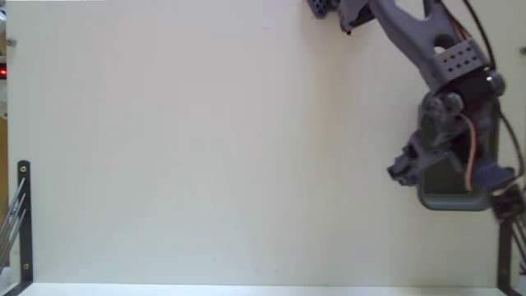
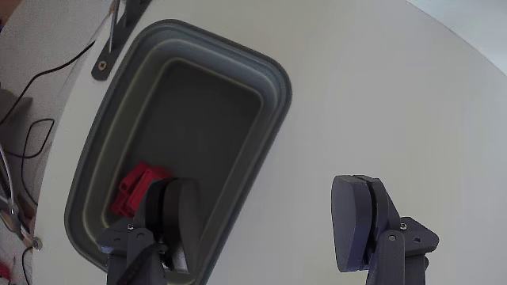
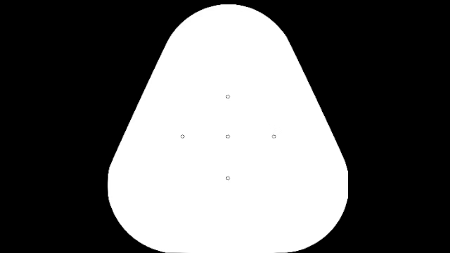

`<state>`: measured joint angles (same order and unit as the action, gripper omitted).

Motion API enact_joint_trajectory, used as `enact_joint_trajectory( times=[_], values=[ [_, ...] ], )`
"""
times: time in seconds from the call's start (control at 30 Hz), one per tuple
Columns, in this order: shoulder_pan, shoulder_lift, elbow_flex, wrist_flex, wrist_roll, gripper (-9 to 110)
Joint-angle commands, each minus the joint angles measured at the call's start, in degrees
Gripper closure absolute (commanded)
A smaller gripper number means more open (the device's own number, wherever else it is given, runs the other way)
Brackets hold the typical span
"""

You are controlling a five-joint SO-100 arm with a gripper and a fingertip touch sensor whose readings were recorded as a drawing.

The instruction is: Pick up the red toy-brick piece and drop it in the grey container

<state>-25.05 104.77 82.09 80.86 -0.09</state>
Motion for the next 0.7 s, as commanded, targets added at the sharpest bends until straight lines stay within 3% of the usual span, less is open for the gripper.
enact_joint_trajectory(
  times=[0.0, 0.67],
  values=[
    [1.48, 6.46, 1.8, 0.94, 0.09, -9],
    [13.96, 22.82, 18.04, 1.02, 0.09, -9]
  ],
)
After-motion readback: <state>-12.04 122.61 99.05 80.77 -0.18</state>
